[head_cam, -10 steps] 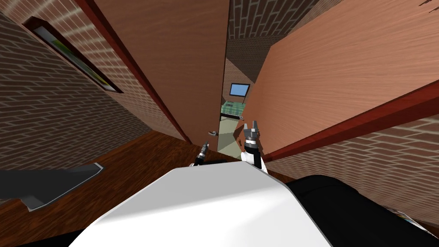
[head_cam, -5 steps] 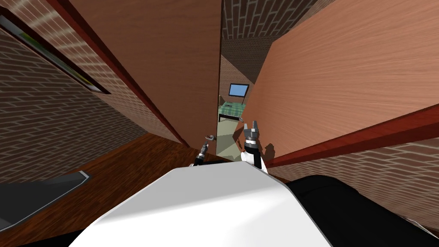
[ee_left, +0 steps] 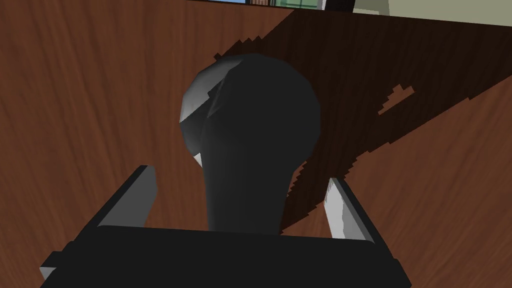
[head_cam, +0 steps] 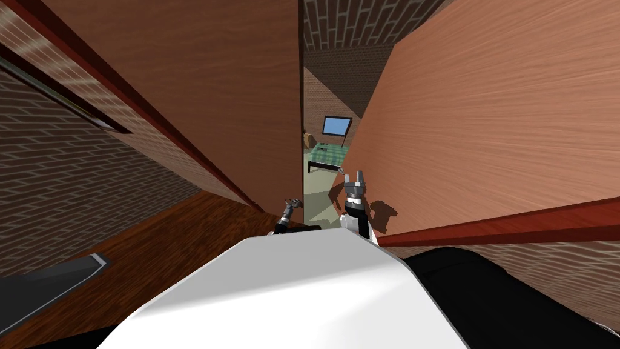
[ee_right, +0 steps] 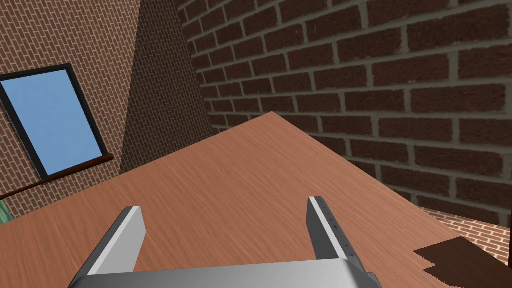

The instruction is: Push the door open

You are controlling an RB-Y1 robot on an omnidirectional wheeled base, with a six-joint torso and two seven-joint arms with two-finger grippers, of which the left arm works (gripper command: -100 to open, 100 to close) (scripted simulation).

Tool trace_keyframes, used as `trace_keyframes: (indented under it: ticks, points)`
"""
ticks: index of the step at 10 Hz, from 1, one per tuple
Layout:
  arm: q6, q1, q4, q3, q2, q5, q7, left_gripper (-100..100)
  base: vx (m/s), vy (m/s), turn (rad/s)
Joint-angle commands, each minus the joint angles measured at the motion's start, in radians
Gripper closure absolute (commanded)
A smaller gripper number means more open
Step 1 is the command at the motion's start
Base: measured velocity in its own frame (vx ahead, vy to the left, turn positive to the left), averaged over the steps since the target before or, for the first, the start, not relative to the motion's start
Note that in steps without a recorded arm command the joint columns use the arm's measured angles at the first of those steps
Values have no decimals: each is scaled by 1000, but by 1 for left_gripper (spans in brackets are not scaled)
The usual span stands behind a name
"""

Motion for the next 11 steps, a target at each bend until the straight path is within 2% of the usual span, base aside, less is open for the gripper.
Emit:
trace_keyframes:
  ticks: [1, 6, 11]
  points:
    - [1, 0, 0, 0, 0, 0, 0, 100, -12, 1, 3]
    - [1, 0, 0, 0, 0, 0, 0, 100, -8, 2, -5]
    - [8, -20, 14, 55, 12, 21, -16, 100, 154, -85, 45]
